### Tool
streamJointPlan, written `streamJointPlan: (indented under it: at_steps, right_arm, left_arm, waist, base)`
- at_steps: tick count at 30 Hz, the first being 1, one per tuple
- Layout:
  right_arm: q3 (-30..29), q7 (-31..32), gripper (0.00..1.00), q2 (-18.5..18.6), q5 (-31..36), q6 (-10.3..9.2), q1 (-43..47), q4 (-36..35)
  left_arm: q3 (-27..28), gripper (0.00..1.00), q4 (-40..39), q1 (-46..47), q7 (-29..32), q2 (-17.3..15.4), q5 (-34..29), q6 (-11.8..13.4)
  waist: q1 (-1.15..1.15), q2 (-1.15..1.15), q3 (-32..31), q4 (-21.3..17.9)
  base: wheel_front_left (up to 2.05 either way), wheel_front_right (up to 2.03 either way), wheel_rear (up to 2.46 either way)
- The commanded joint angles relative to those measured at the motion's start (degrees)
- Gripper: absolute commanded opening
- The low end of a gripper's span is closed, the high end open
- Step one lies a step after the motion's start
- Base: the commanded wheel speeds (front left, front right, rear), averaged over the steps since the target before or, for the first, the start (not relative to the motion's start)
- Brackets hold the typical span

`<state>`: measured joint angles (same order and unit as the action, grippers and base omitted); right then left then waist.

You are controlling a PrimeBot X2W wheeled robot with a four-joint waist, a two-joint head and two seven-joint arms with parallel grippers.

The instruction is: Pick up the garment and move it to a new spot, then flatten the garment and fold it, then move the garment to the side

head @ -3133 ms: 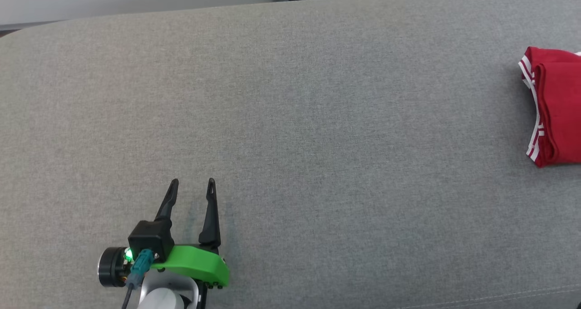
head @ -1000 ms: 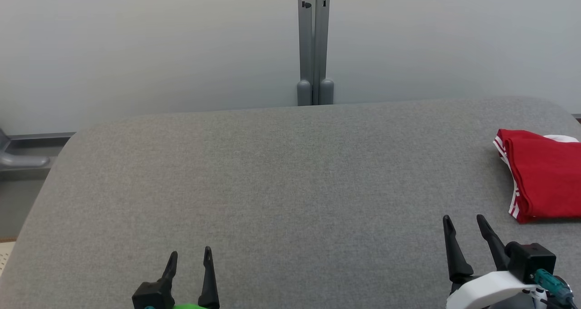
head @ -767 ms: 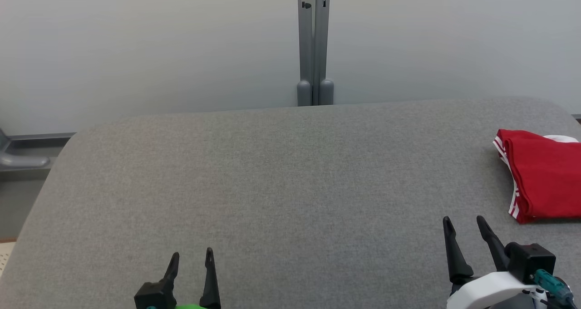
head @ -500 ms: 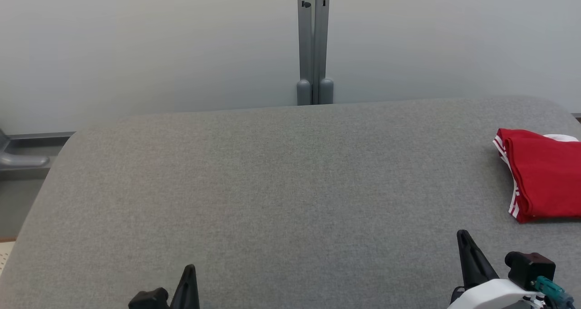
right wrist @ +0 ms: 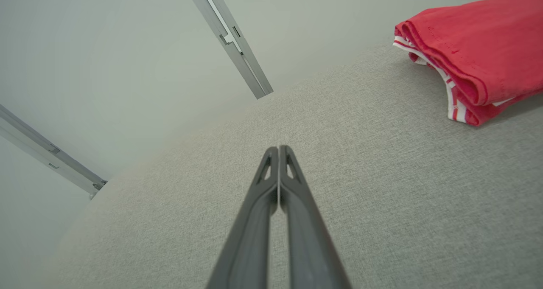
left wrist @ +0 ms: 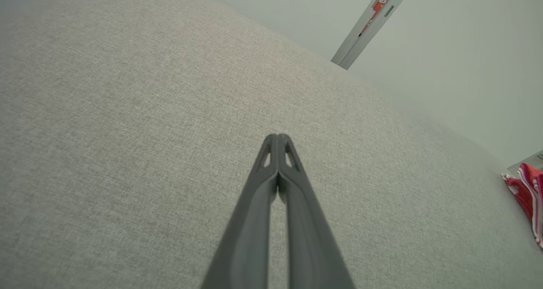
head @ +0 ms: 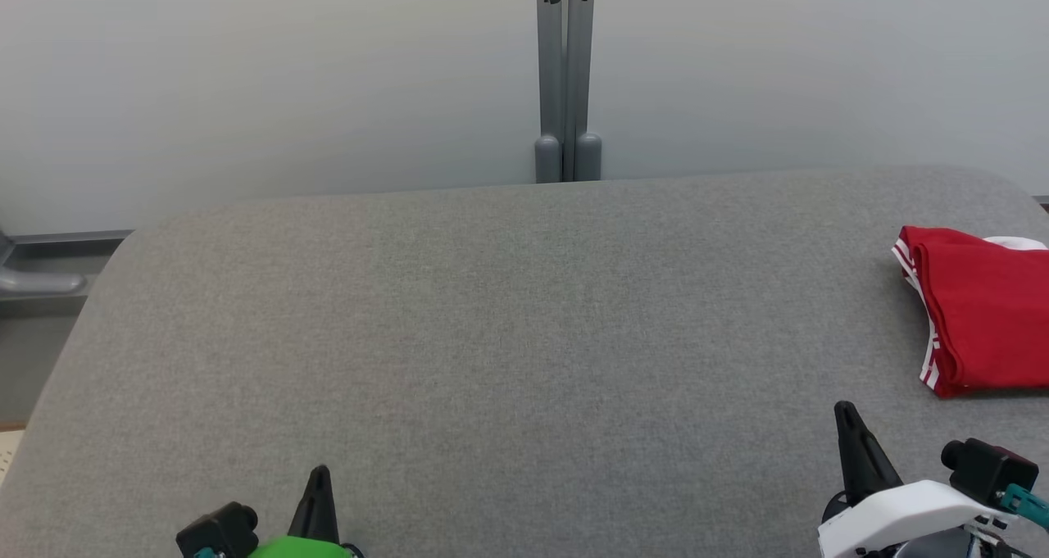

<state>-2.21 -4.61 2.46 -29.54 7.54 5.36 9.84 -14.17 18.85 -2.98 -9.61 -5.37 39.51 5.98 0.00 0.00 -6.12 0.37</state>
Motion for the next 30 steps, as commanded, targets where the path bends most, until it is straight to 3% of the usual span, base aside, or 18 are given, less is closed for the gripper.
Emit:
streamJointPlan:
  at_steps: [1, 30]
  right_arm:
    - [-0.26, 0.32, 0.00, 0.21, -2.46, -0.02, -1.87, -0.51]
    - [-1.87, 4.57, 0.00, 0.34, -26.03, -0.04, -5.87, 1.25]
  left_arm:
    - [1.15, 0.00, -1.06, 2.18, 0.43, 0.08, 1.93, -0.63]
    - [8.85, 0.00, -2.68, 5.22, 6.59, 1.03, 21.75, -5.72]
  waist:
    - [0.00, 0.00, 0.09, 0.00]
    - [0.00, 0.00, 1.85, -0.11]
  base:
    - [0.00, 0.00, 0.00]
    - [0.00, 0.00, 0.00]
